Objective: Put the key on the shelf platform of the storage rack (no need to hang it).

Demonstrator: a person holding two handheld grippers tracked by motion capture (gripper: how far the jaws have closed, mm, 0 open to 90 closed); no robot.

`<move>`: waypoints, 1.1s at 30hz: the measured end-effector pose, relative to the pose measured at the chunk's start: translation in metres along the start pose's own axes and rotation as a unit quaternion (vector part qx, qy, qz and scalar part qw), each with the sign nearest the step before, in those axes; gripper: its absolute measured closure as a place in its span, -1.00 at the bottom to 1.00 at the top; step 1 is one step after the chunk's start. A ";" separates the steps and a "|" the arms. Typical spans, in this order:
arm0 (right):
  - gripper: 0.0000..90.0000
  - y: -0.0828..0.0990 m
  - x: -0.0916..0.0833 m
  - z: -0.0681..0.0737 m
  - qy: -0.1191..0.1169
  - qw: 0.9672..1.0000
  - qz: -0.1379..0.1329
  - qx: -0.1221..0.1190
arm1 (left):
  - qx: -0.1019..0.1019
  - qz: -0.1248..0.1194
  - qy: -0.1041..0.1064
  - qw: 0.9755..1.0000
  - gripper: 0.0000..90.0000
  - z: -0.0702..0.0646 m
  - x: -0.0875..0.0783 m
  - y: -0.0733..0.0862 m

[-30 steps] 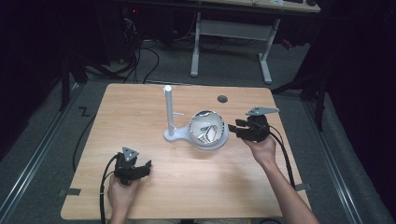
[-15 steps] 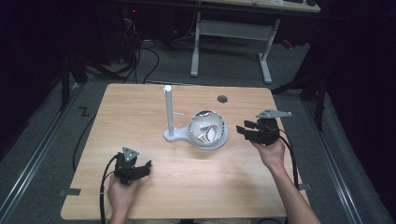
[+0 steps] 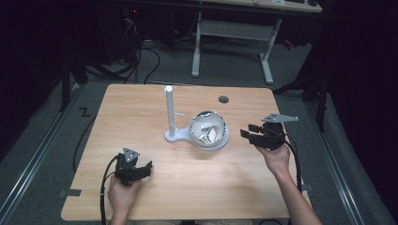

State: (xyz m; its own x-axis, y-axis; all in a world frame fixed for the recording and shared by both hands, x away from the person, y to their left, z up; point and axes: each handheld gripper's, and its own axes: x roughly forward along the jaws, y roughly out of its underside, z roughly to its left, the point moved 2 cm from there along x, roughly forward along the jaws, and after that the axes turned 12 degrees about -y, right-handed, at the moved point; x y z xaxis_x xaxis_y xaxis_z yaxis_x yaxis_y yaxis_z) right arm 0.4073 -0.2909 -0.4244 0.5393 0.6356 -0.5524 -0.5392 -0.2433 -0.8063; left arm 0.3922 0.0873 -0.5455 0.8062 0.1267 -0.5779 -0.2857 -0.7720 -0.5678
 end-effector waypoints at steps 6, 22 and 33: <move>0.20 0.012 -0.006 -0.003 0.002 1.000 -0.013 0.012 | 0.000 0.000 0.000 1.000 -0.44 0.000 0.000 0.000; 0.20 0.046 -0.005 -0.007 0.002 0.999 -0.013 0.042 | 0.000 0.000 0.000 1.000 -0.44 0.000 0.000 0.000; 0.20 0.073 0.004 -0.010 0.001 0.998 0.001 0.066 | 0.000 0.000 0.000 1.000 -0.44 0.000 0.000 0.000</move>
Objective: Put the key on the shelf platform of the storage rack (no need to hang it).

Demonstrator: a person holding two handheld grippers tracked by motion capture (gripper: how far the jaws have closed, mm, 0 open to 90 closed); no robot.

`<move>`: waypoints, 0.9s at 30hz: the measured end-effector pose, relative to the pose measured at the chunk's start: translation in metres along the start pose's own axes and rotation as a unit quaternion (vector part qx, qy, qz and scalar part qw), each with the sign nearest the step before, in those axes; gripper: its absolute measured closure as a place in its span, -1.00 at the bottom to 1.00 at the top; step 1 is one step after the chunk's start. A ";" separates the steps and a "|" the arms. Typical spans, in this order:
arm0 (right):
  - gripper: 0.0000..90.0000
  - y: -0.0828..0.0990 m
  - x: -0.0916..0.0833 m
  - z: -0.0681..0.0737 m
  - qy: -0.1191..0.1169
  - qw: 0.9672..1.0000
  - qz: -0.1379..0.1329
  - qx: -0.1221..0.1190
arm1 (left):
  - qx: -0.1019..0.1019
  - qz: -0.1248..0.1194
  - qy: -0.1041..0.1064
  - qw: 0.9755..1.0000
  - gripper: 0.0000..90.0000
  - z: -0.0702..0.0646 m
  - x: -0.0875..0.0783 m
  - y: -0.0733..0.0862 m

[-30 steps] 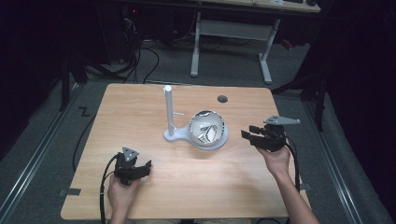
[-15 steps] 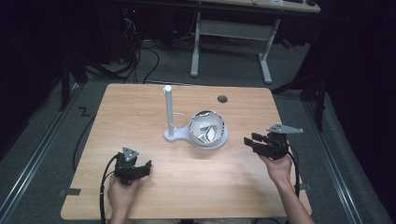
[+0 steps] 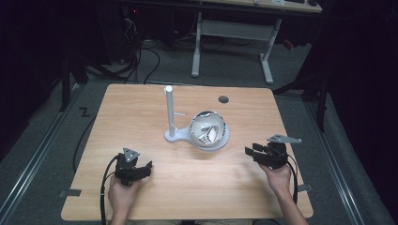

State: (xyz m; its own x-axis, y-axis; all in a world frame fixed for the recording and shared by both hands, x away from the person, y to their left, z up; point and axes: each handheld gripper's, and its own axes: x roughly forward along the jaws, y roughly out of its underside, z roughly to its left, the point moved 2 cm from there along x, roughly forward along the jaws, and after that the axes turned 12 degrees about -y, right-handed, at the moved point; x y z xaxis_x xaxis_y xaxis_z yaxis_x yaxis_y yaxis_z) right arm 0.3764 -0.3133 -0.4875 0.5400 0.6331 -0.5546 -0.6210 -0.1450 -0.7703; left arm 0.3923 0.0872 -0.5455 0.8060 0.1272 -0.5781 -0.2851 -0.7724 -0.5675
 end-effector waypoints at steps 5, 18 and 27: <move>0.20 0.013 0.005 -0.002 0.002 1.000 0.006 0.009 | 0.000 0.000 0.000 1.000 -0.44 0.000 0.000 0.000; 0.20 0.028 0.009 -0.004 0.001 1.000 0.009 0.022 | 0.001 0.000 0.000 1.000 -0.44 0.000 0.000 0.000; 0.20 0.037 0.011 -0.005 0.019 1.000 0.010 0.021 | 0.000 0.000 0.000 1.000 -0.44 0.000 0.000 0.000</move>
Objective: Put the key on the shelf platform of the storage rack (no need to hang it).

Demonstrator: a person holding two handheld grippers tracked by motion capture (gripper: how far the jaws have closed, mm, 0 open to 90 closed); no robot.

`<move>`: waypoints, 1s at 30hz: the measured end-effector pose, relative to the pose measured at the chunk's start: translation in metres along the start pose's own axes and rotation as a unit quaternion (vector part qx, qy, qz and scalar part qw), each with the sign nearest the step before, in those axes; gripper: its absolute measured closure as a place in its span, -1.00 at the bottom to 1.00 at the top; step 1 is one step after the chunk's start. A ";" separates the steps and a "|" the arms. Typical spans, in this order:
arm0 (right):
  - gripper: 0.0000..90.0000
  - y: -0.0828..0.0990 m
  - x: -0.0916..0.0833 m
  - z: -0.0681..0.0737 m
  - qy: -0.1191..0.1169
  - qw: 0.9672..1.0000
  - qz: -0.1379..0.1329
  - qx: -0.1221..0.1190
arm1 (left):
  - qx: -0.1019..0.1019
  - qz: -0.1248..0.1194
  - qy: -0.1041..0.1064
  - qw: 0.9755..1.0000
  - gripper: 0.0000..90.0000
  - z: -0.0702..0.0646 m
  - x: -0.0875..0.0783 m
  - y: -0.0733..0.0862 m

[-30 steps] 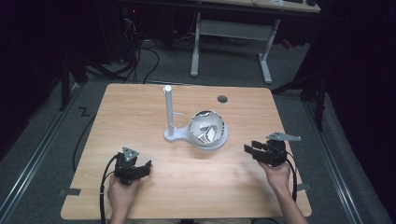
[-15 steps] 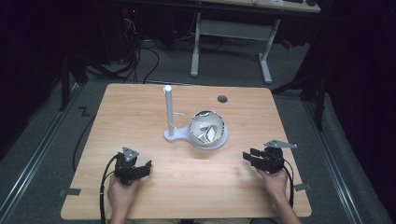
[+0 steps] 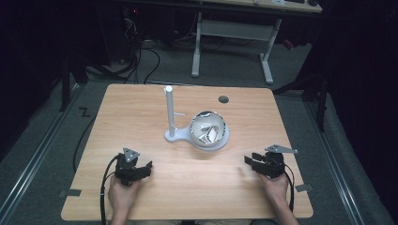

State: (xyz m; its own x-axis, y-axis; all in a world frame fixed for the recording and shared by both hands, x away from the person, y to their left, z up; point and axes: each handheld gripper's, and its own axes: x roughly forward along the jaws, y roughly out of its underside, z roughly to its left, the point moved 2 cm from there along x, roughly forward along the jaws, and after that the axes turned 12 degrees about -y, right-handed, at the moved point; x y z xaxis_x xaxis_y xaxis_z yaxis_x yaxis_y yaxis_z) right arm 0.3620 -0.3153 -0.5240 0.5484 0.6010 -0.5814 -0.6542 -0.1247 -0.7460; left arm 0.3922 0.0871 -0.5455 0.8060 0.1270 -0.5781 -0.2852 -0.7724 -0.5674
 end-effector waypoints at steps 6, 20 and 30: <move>0.20 0.006 0.001 0.000 0.004 1.000 -0.002 0.003 | 0.000 0.000 0.000 1.000 -0.44 0.000 0.000 0.000; 0.18 0.013 0.006 0.005 0.017 1.000 0.009 -0.011 | 0.001 0.000 0.000 1.000 -0.44 0.000 0.000 0.000; 0.17 0.017 0.009 0.007 0.030 0.999 0.017 -0.025 | 0.000 0.000 0.000 1.000 -0.44 0.000 0.000 0.000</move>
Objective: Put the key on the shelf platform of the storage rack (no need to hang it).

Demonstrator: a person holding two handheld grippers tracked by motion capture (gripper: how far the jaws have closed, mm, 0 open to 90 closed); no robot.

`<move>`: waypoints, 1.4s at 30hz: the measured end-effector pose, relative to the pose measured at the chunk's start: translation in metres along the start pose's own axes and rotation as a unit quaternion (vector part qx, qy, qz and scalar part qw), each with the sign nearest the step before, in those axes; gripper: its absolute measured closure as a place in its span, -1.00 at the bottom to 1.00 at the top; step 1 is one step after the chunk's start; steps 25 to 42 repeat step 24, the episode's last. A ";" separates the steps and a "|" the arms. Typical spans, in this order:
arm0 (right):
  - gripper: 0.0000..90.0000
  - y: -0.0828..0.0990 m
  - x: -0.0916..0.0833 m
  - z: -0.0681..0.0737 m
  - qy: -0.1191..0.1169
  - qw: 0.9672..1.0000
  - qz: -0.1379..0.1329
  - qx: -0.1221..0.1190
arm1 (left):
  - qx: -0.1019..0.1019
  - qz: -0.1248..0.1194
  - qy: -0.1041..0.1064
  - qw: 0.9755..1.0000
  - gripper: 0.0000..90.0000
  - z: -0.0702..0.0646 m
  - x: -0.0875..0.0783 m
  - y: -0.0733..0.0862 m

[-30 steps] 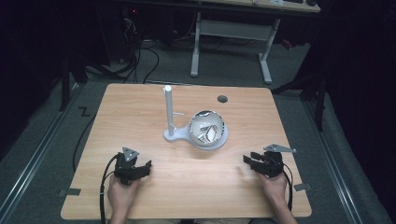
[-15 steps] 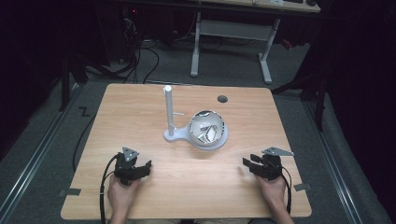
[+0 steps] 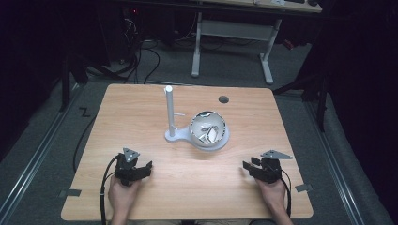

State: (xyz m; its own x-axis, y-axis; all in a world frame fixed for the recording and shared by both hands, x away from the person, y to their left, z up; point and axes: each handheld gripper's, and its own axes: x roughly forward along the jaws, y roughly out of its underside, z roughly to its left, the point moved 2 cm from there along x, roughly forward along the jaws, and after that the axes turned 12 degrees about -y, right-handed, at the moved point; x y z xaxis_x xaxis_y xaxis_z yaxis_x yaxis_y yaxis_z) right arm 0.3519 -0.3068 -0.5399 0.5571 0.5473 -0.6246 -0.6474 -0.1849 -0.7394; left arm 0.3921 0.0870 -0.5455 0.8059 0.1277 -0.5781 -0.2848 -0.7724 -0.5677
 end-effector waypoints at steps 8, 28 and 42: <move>0.14 0.003 0.003 0.005 0.014 1.000 0.012 -0.021 | 0.001 0.000 0.001 1.000 -0.44 0.000 0.000 0.000; 0.00 0.004 0.007 0.011 0.026 0.997 0.025 -0.063 | 0.001 0.001 0.002 1.000 -0.45 0.000 0.000 0.000; 0.00 0.004 0.007 0.011 0.026 0.997 0.025 -0.063 | 0.001 0.001 0.002 1.000 -0.45 0.000 0.000 0.000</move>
